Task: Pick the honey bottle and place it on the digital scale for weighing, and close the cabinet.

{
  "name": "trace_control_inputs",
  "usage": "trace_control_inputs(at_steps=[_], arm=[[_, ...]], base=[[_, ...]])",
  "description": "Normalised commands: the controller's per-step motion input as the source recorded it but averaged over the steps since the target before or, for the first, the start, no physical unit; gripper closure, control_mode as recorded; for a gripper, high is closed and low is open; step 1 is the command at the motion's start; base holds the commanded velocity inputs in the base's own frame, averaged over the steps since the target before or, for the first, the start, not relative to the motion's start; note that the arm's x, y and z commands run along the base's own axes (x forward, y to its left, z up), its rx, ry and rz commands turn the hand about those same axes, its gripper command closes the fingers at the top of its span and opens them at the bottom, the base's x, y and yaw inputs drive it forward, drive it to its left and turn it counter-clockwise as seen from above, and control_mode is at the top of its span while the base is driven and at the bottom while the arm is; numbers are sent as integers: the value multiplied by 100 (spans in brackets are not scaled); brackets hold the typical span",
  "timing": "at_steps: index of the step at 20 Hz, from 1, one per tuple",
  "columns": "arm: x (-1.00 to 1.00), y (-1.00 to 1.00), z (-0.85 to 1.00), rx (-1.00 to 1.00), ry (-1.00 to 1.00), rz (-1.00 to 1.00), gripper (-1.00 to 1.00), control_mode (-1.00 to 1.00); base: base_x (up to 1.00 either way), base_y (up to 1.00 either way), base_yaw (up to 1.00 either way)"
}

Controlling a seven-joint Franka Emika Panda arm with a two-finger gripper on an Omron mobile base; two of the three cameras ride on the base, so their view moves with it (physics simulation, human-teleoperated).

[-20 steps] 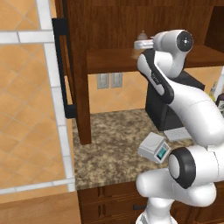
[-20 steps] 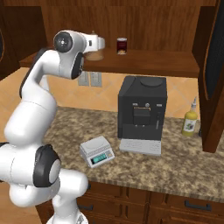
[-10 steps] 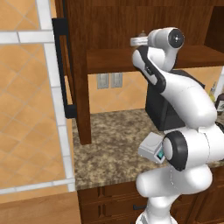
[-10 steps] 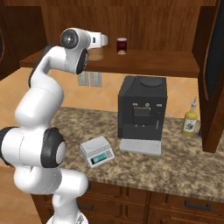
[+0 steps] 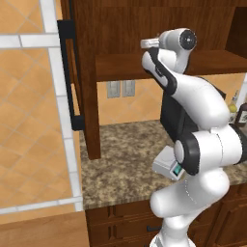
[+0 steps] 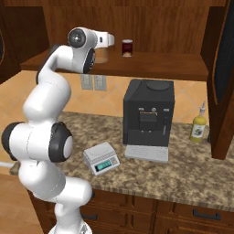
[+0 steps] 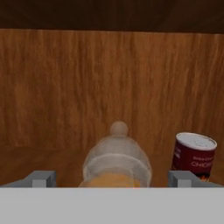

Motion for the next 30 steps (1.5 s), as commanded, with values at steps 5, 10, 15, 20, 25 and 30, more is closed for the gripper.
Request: trace_control_inputs(at_steps=[5,10,15,20,25,30], arm=[[32,0,-13,0,0,0,-100,-100],[27,0,-27,0,0,0,100,-100],[8,0,-7,0,0,0,100,-100],[-34,0,-1,0,-1,0,100,-100],[-83,0,1,9,-12,0,100,-100],[-98,0,1,10,-18,0,100,-100]], base=[[0,0,0],[0,0,0],[0,0,0],[0,0,0],[0,0,0],[0,0,0]])
